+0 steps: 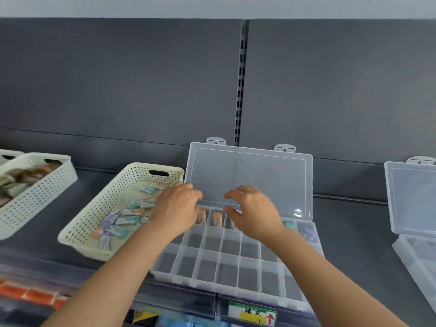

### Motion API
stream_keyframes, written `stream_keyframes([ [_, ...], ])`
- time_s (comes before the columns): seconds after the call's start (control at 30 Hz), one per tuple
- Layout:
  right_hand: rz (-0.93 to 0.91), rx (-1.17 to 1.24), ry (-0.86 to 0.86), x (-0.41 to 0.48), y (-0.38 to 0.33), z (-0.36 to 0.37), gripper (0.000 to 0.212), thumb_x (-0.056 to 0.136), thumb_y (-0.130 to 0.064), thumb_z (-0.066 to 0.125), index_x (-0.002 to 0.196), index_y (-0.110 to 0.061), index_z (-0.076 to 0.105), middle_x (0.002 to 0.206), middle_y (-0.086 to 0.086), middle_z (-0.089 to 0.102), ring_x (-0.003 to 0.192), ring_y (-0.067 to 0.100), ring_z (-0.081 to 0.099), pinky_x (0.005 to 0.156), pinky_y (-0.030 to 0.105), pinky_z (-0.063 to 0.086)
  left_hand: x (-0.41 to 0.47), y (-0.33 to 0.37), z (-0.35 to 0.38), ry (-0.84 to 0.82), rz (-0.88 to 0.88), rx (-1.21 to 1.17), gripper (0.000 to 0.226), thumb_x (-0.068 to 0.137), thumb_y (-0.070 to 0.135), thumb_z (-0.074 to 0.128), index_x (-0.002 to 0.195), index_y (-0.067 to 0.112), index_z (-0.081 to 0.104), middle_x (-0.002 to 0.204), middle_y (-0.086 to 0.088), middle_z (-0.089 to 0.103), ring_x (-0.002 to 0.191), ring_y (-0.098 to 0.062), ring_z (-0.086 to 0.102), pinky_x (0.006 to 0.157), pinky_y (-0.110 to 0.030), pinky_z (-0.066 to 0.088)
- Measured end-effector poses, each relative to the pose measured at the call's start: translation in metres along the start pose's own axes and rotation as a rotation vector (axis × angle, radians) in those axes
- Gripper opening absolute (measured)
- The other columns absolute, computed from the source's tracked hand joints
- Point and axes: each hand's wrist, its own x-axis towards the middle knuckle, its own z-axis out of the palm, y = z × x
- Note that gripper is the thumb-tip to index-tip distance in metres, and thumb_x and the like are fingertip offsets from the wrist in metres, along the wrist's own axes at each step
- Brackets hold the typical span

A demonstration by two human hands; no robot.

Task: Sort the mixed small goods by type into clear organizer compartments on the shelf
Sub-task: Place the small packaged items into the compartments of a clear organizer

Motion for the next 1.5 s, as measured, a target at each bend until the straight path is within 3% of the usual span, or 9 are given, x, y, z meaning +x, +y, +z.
stream_keyframes([
  [0.13, -0.116, 0.019, -0.084, 0.031, -0.056, 0.022, 0.034, 0.092, -0.034, 0.053, 0.123, -0.021, 0.06, 0.12, 0.001, 0.06, 0.112, 0.022, 0.052, 0.091, 0.033, 0.045, -0.025, -0.059, -0.01, -0.126, -0.113, 0.109, 0.028, 0.089, 0.016, 0.056, 0.115, 0.023, 0.064, 0.118, 0.003, 0.06, 0.107, -0.018, 0.053, 0.086, -0.032, 0.048],
  [0.23, -0.201, -0.003, -0.164, 0.053, -0.098, 0.04, 0.033, 0.091, -0.034, 0.055, 0.121, -0.021, 0.062, 0.118, 0.003, 0.061, 0.112, 0.023, 0.051, 0.093, 0.036, 0.046, -0.04, -0.102, -0.01, -0.281, -0.186, 0.14, 0.031, 0.087, 0.012, 0.056, 0.115, 0.023, 0.062, 0.104, 0.003, 0.06, 0.095, -0.017, 0.055, 0.082, -0.033, 0.05],
  [0.4, -0.301, -0.278, -0.38, 0.085, -0.15, 0.071, 0.031, 0.091, -0.038, 0.054, 0.113, -0.02, 0.066, 0.108, 0.007, 0.064, 0.105, 0.027, 0.052, 0.09, 0.039, 0.044, -0.055, -0.155, 0.001, -0.524, -0.206, 0.146, 0.035, 0.087, 0.006, 0.05, 0.117, 0.019, 0.063, 0.112, -0.005, 0.061, 0.102, -0.024, 0.058, 0.077, -0.033, 0.047],
  [0.63, -0.155, -0.474, -0.565, 0.105, -0.184, 0.11, 0.003, 0.088, -0.017, 0.056, 0.088, -0.013, 0.056, 0.092, 0.007, 0.062, 0.081, 0.024, 0.054, 0.068, 0.033, 0.041, -0.054, -0.183, 0.018, -0.5, -0.068, 0.112, 0.033, 0.082, 0.004, 0.054, 0.106, 0.019, 0.071, 0.099, -0.007, 0.062, 0.088, -0.028, 0.059, 0.067, -0.032, 0.043],
  [0.83, 0.003, -0.443, -0.637, 0.109, -0.183, 0.117, 0.027, 0.083, -0.031, 0.065, 0.104, -0.016, 0.056, 0.099, 0.002, 0.063, 0.089, 0.023, 0.06, 0.064, 0.031, 0.042, -0.054, -0.196, 0.032, -0.446, 0.025, 0.07, 0.02, 0.077, 0.016, 0.07, 0.096, 0.016, 0.067, 0.098, -0.005, 0.058, 0.089, -0.026, 0.057, 0.069, -0.035, 0.045],
  [1.0, 0.07, -0.227, -0.407, 0.108, -0.18, 0.107, 0.025, 0.09, -0.035, 0.056, 0.109, -0.018, 0.051, 0.105, 0.005, 0.062, 0.094, 0.027, 0.06, 0.066, 0.033, 0.043, -0.051, -0.2, 0.032, -0.31, -0.019, -0.234, 0.016, 0.084, 0.026, 0.064, 0.09, 0.027, 0.049, 0.081, 0.009, 0.052, 0.074, -0.016, 0.052, 0.054, -0.026, 0.031],
  [1.13, 0.134, 0.053, -0.106, 0.099, -0.166, 0.077, 0.021, 0.093, -0.028, 0.055, 0.109, -0.018, 0.063, 0.106, 0.006, 0.063, 0.092, 0.026, 0.059, 0.074, 0.031, 0.046, -0.044, -0.189, 0.013, -0.147, -0.104, -0.54, 0.027, 0.081, 0.039, 0.07, 0.107, 0.037, 0.06, 0.077, 0.017, 0.055, 0.069, -0.001, 0.054, 0.054, -0.021, 0.037],
  [1.27, 0.182, 0.149, -0.01, 0.072, -0.141, 0.049, 0.025, 0.093, -0.015, 0.055, 0.115, -0.017, 0.066, 0.106, 0.004, 0.059, 0.091, 0.023, 0.058, 0.074, 0.022, 0.041, -0.038, -0.157, -0.007, -0.002, -0.066, -0.714, 0.025, 0.079, 0.036, 0.074, 0.104, 0.036, 0.069, 0.069, 0.021, 0.056, 0.06, 0.001, 0.056, 0.054, -0.015, 0.037],
  [1.5, 0.291, 0.233, 0.156, 0.021, -0.111, 0.02, 0.019, 0.076, -0.012, 0.076, 0.094, -0.015, 0.072, 0.077, -0.007, 0.066, 0.067, 0.01, 0.06, 0.065, 0.007, 0.043, -0.031, -0.095, -0.019, -0.059, 0.045, -0.779, 0.026, 0.085, 0.024, 0.07, 0.11, 0.023, 0.067, 0.09, 0.008, 0.068, 0.068, -0.005, 0.062, 0.067, -0.028, 0.053],
])
